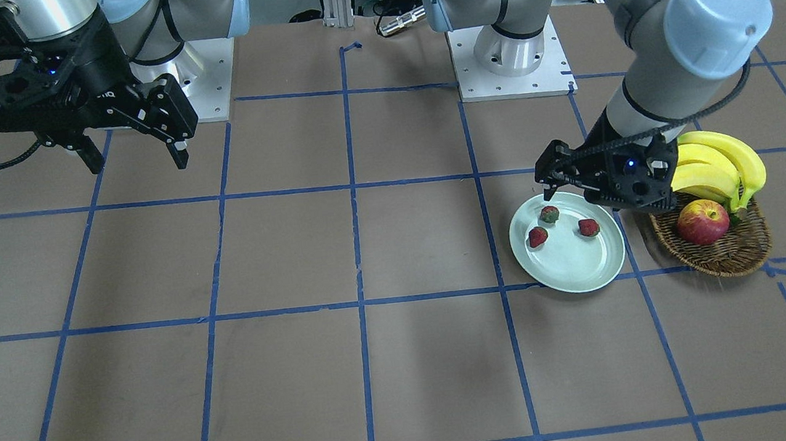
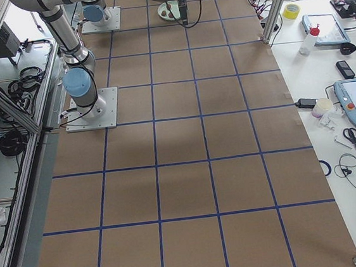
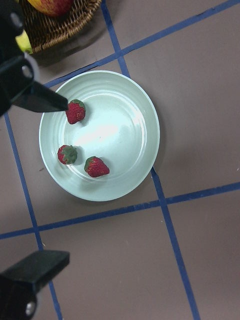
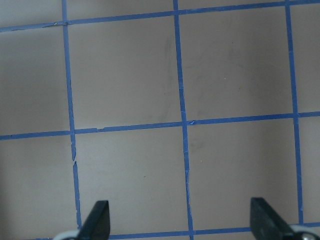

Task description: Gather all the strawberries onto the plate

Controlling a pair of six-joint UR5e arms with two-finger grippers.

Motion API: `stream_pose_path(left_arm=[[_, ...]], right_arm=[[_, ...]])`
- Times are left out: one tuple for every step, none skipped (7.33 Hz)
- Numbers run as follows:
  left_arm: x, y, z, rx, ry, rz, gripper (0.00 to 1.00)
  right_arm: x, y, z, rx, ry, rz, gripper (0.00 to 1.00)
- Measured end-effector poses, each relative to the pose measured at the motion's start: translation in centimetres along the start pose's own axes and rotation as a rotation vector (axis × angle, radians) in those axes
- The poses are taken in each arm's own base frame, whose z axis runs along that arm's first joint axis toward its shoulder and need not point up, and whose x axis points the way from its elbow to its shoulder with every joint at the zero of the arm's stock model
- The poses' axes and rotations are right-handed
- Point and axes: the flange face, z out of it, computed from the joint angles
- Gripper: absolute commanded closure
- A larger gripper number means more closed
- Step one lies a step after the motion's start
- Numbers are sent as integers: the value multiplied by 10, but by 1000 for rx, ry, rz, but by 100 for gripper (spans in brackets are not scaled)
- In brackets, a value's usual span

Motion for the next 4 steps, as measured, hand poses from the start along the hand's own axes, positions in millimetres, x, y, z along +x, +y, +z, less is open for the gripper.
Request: stream_pose_path(left_arm=[[22, 4, -25, 55, -38, -15, 0], [34, 10, -45, 112, -58, -41, 0], [39, 14, -57, 147, -63, -57, 0], [41, 16, -62, 164, -64, -65, 0]], right_arm=[[1, 1, -4, -14, 7, 0, 0], [1, 1, -6, -29, 12, 1, 0], [1, 1, -5, -38, 11, 2, 0], [1, 2, -5, -43, 7, 1, 0]])
